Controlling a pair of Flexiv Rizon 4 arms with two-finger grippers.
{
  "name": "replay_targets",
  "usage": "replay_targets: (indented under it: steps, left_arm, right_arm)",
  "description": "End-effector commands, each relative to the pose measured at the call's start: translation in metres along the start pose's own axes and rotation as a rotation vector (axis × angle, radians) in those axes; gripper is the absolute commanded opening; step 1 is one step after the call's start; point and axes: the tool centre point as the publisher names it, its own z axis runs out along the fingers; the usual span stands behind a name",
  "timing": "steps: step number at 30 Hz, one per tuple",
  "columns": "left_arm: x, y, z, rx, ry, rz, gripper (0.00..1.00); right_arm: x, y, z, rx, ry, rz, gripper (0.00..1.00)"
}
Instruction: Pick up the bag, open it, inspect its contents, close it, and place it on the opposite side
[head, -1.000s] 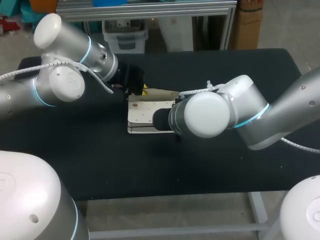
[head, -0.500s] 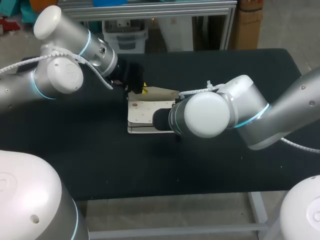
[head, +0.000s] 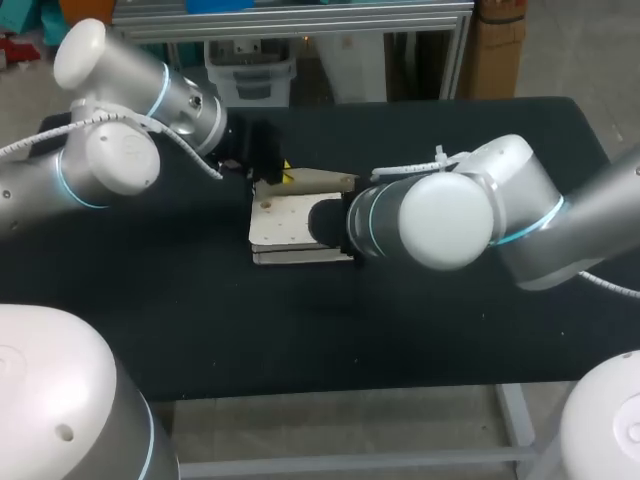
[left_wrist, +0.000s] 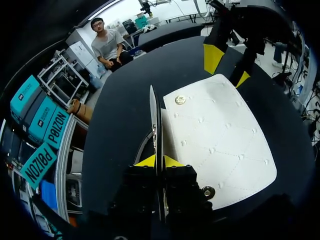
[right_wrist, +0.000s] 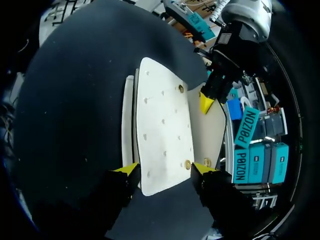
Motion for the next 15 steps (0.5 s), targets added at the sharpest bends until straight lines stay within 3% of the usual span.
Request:
replay_targets:
  steps: [1,9,12,15]
  left_arm:
    - [0.004,-0.001,-0.009,0.007,-0.036,-0.020,0.00]
    - [-0.003,-0.012,-0.030,-0.002,-0.067,-0.066,0.00]
    - [-0.010,-0.015,-0.039,0.047,-0.029,-0.106,0.00]
    - [-0.010,-0.015,-0.039,0.047,-0.029,-0.106,0.00]
  right_arm:
    - [-0.003,-0.010,-0.022,-0.030,-0.007,0.006,1.00]
    - [-0.013,-0.012,-0.038,-0.063,-0.010,0.023,1.00]
    - [-0.020,-0.013,-0.045,-0.072,-0.005,0.030,1.00]
    - [-0.025,-0.013,-0.051,-0.079,0.002,0.036,1.00]
